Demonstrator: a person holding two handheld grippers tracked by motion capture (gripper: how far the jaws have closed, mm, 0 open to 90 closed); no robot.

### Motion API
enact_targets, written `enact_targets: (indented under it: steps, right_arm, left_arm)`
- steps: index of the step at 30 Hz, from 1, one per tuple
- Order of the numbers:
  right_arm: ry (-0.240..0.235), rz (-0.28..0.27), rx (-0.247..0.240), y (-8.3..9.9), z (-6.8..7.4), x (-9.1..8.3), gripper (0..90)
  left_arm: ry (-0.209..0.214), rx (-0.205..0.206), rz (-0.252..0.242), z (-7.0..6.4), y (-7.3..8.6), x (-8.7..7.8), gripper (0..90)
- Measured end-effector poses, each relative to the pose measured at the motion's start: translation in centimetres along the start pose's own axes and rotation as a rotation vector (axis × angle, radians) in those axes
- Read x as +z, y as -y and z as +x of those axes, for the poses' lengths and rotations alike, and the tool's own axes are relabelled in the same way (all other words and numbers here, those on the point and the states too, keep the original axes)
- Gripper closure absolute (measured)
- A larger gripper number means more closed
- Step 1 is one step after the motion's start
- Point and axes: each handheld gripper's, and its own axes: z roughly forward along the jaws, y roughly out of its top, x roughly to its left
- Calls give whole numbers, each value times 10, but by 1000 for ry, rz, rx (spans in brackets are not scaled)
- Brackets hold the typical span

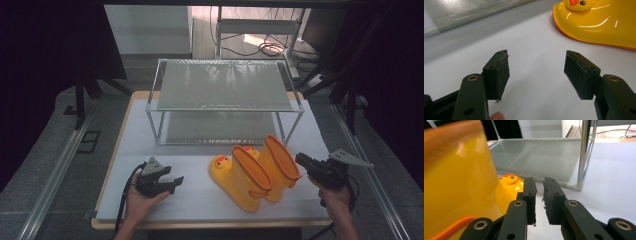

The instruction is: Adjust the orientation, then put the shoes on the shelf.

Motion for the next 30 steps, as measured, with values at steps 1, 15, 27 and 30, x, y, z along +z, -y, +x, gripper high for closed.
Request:
enact_targets:
  steps: [1,15,27,30]
  right_arm:
    - [-1,5,-2,2,-1,5,791]
    - [-32,142,-63,8,-15,53,877]
    - [-86,248,-110,22,-13,96,892]
    - [-108,273,-125,25,-10,104,893]
  left_arm:
    - [-1,0,1,0,0,0,364]
    - [-12,-10,-12,2,2,-4,363]
    - [-10,-8,-9,3,2,-3,363]
    - [-11,-8,-7,4,2,-2,363]
